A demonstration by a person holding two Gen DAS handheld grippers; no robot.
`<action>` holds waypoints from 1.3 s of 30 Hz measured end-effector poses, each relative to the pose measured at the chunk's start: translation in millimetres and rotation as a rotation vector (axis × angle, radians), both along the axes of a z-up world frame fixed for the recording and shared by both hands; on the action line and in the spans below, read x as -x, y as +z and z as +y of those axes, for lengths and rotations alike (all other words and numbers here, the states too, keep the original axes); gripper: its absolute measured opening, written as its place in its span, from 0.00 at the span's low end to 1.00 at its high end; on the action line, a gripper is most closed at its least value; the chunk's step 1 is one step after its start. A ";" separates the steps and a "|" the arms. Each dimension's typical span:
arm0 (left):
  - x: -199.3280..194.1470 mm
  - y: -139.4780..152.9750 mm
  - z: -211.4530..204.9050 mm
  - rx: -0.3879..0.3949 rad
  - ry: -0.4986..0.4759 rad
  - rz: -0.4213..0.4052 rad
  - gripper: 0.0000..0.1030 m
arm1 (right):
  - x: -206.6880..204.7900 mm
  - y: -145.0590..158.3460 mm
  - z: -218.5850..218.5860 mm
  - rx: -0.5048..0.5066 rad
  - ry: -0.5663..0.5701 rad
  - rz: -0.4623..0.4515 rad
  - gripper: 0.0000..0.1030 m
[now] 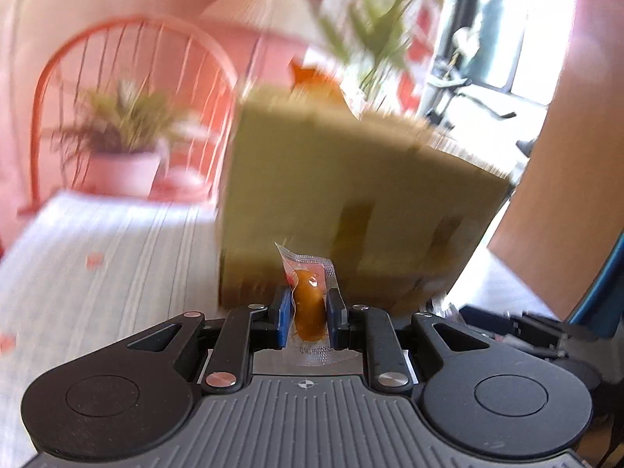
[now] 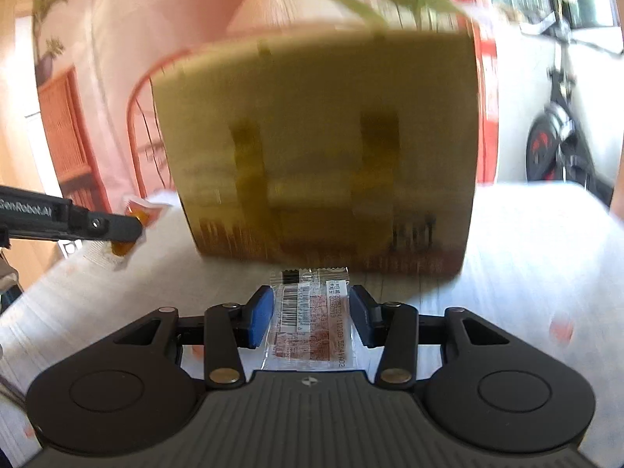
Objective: Organize snacks
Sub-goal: 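Lift both snacks over the box and open both tools to drop them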
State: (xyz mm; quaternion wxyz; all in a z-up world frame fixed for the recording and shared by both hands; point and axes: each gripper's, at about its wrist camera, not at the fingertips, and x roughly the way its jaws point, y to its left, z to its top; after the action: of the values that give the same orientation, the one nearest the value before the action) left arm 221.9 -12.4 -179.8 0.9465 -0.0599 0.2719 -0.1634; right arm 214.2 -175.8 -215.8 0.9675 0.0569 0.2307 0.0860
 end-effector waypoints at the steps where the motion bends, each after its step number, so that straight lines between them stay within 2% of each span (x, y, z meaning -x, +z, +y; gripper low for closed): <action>1: -1.7 9.9 -2.0 0.010 -0.011 -0.027 0.20 | -1.5 11.1 -1.1 -0.006 0.004 -0.030 0.45; 7: -15.6 67.0 -21.8 0.036 -0.071 -0.171 0.20 | -21.7 82.1 -6.7 0.027 0.035 -0.222 0.45; 10: -34.4 90.7 -34.7 0.045 -0.107 -0.191 0.20 | -40.6 109.2 -11.4 0.050 0.039 -0.278 0.45; 13: -57.5 105.0 -49.3 0.031 -0.123 -0.222 0.20 | -63.3 127.7 -21.8 0.023 0.026 -0.299 0.45; 18: -105.4 108.7 -69.9 -0.003 -0.099 -0.216 0.20 | -102.9 138.2 -39.8 0.012 -0.010 -0.272 0.45; 26: -161.8 95.2 -83.3 -0.040 -0.062 -0.112 0.21 | -132.2 120.3 -59.1 0.008 -0.077 -0.150 0.45; 28: -165.1 92.3 -82.3 -0.039 -0.073 -0.088 0.34 | -134.7 117.6 -60.5 0.008 -0.075 -0.125 0.49; 29: -163.6 91.8 -82.6 -0.052 -0.070 -0.084 0.54 | -134.2 116.7 -60.4 0.014 -0.075 -0.119 0.49; 30: -160.8 91.6 -82.2 -0.070 -0.065 -0.089 0.66 | -133.0 116.8 -60.3 0.022 -0.073 -0.119 0.61; 32: -153.0 95.0 -79.0 -0.100 -0.059 -0.122 0.69 | -126.4 117.9 -61.2 0.033 -0.079 -0.139 0.77; 37: -136.4 105.6 -66.9 -0.112 -0.045 -0.113 0.84 | -113.1 126.4 -61.6 0.037 -0.090 -0.142 0.79; 39: -125.8 110.5 -60.4 -0.112 -0.041 -0.125 0.85 | -106.0 131.9 -59.0 0.040 -0.094 -0.150 0.91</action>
State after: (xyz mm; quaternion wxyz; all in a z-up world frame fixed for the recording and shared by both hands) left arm 347.7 -72.8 -69.3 0.9600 0.0090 0.2219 -0.1706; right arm 320.3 -234.8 -83.9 0.9860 0.0420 0.1564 0.0398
